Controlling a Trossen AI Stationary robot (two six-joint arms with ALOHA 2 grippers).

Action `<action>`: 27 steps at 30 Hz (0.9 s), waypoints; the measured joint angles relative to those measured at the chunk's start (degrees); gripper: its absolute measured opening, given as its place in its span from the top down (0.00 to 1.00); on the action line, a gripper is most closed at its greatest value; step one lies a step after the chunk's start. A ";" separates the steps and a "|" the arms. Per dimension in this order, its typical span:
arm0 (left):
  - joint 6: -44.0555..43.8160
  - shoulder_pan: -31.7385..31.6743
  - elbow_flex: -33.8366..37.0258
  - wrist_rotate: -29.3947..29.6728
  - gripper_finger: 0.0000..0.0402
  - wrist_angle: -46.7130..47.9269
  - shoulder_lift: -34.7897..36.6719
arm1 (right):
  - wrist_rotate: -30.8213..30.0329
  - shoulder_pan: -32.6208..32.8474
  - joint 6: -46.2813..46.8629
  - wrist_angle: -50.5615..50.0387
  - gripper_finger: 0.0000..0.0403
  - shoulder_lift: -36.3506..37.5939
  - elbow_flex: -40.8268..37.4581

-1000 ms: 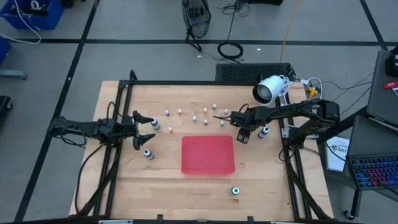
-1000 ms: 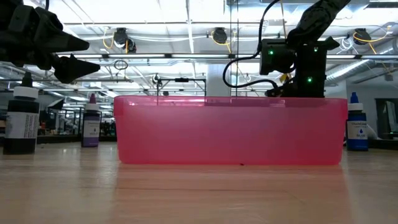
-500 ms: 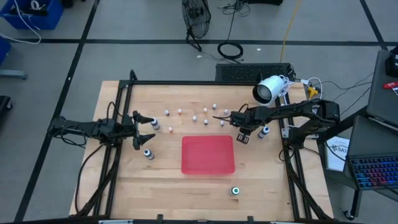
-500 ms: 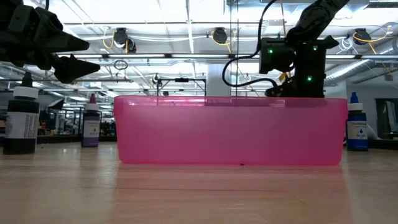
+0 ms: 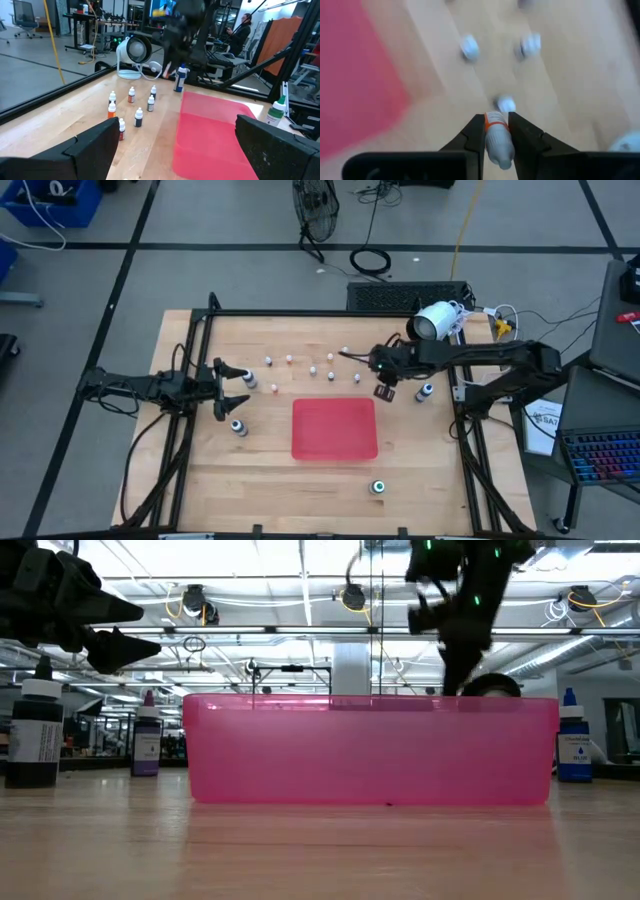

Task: Pick & Place food coloring
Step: Put the small orange food coloring bottle into the pink bin

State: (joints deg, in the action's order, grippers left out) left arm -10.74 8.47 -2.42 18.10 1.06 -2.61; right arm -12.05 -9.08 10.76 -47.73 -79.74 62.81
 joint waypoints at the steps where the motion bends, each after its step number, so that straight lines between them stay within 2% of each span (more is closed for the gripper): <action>1: 0.01 0.02 0.00 0.00 0.02 0.00 0.00 | 0.00 0.91 -0.29 -0.58 0.87 0.16 1.93; 6: 0.01 0.01 0.00 -0.02 0.02 0.01 -0.01 | -0.13 6.60 -2.48 -1.50 0.87 -1.53 11.64; 11: 0.00 0.00 0.00 -0.01 0.02 -0.02 0.00 | -1.57 11.39 -2.90 -4.82 0.87 -7.44 18.96; 19: 0.01 0.00 0.00 -0.02 0.02 0.00 -0.02 | 1.00 16.97 0.09 -7.13 0.87 -19.05 23.95; 27: 0.02 0.02 0.00 -0.02 0.02 0.00 0.00 | 5.92 19.88 3.40 -1.74 0.87 -29.32 25.31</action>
State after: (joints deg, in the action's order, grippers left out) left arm -10.72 8.49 -2.42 18.09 1.06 -2.61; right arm -6.14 10.80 14.16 -49.48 -109.06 88.12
